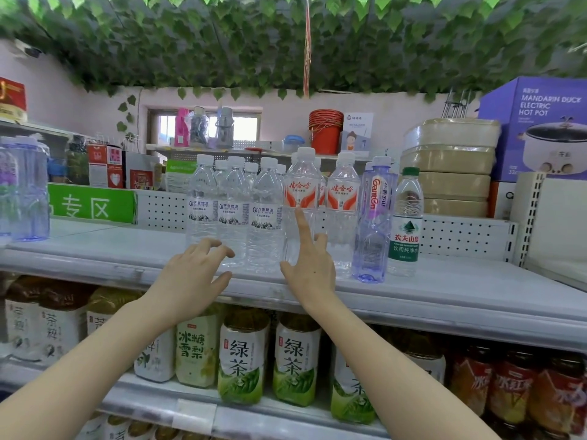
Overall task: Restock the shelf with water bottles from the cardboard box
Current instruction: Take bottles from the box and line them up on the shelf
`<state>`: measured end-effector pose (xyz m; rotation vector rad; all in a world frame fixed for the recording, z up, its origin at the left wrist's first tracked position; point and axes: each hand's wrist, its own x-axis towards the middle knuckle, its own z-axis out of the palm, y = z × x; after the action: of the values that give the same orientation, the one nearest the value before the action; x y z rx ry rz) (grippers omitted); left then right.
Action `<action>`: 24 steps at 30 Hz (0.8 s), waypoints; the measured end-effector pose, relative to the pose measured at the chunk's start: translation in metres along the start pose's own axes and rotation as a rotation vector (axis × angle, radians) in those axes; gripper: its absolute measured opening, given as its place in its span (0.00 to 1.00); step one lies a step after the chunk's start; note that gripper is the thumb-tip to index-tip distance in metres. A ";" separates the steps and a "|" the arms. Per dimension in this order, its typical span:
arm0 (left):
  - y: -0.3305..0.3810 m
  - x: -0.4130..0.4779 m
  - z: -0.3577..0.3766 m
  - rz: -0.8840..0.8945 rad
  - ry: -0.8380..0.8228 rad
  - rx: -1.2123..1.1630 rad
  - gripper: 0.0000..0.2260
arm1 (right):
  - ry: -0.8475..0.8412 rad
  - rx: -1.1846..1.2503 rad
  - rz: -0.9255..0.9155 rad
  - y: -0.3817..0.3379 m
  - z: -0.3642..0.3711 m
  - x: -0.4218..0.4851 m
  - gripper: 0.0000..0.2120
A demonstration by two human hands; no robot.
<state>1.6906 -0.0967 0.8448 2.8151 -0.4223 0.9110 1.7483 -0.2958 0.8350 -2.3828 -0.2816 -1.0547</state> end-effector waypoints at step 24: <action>-0.005 -0.008 -0.016 -0.013 0.004 0.030 0.17 | -0.030 -0.163 0.041 0.005 0.000 0.002 0.49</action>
<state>1.6774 -0.0862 0.8532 2.8388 -0.3928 0.9282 1.7513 -0.3007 0.8346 -2.5397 -0.1624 -1.0600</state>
